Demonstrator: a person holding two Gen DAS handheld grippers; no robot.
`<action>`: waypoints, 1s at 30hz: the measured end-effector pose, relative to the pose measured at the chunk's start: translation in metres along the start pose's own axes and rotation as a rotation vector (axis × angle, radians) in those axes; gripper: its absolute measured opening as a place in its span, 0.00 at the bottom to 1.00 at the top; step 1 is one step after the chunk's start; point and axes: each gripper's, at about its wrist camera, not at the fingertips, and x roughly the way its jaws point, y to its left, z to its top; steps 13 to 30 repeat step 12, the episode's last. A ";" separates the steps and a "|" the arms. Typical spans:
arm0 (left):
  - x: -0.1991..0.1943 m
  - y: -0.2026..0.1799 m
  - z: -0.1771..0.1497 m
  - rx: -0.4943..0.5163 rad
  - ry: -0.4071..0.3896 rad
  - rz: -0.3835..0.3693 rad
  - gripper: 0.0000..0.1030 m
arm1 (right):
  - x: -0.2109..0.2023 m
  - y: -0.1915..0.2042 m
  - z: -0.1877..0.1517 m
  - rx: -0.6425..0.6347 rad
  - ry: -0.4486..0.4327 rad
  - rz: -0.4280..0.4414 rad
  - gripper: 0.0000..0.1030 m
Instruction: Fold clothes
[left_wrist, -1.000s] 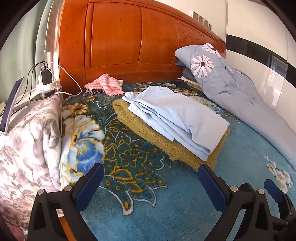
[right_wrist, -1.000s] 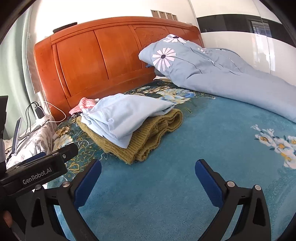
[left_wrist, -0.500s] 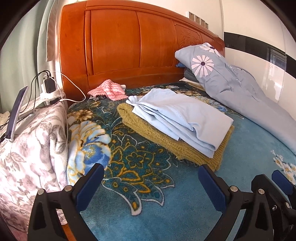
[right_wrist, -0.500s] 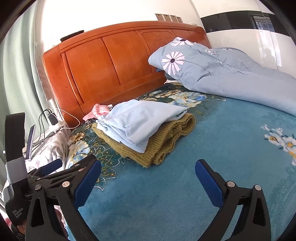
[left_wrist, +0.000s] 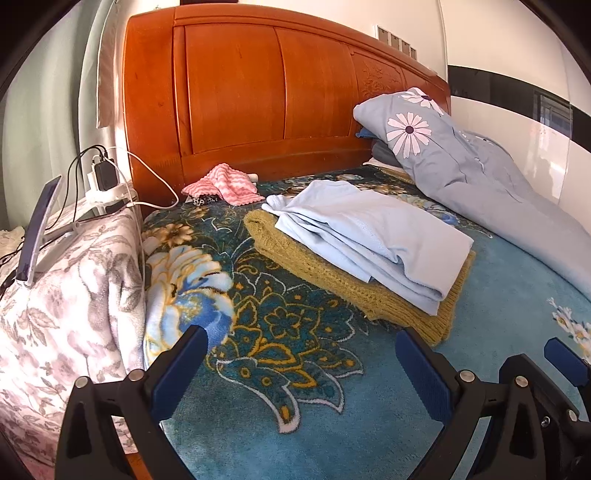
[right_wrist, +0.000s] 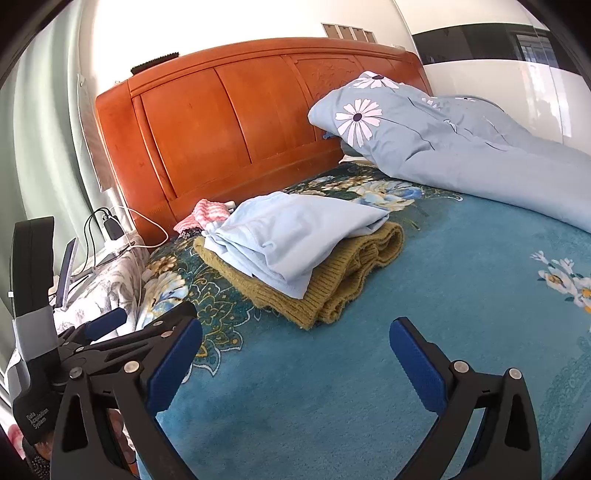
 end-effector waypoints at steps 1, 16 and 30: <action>0.000 0.000 0.000 -0.001 -0.001 -0.001 1.00 | 0.000 0.000 0.000 -0.001 0.000 0.000 0.99; 0.002 0.002 -0.002 -0.007 0.004 0.002 1.00 | 0.002 0.000 -0.001 0.003 0.007 0.001 0.99; 0.002 0.002 -0.002 -0.007 0.004 0.002 1.00 | 0.002 0.000 -0.001 0.003 0.007 0.001 0.99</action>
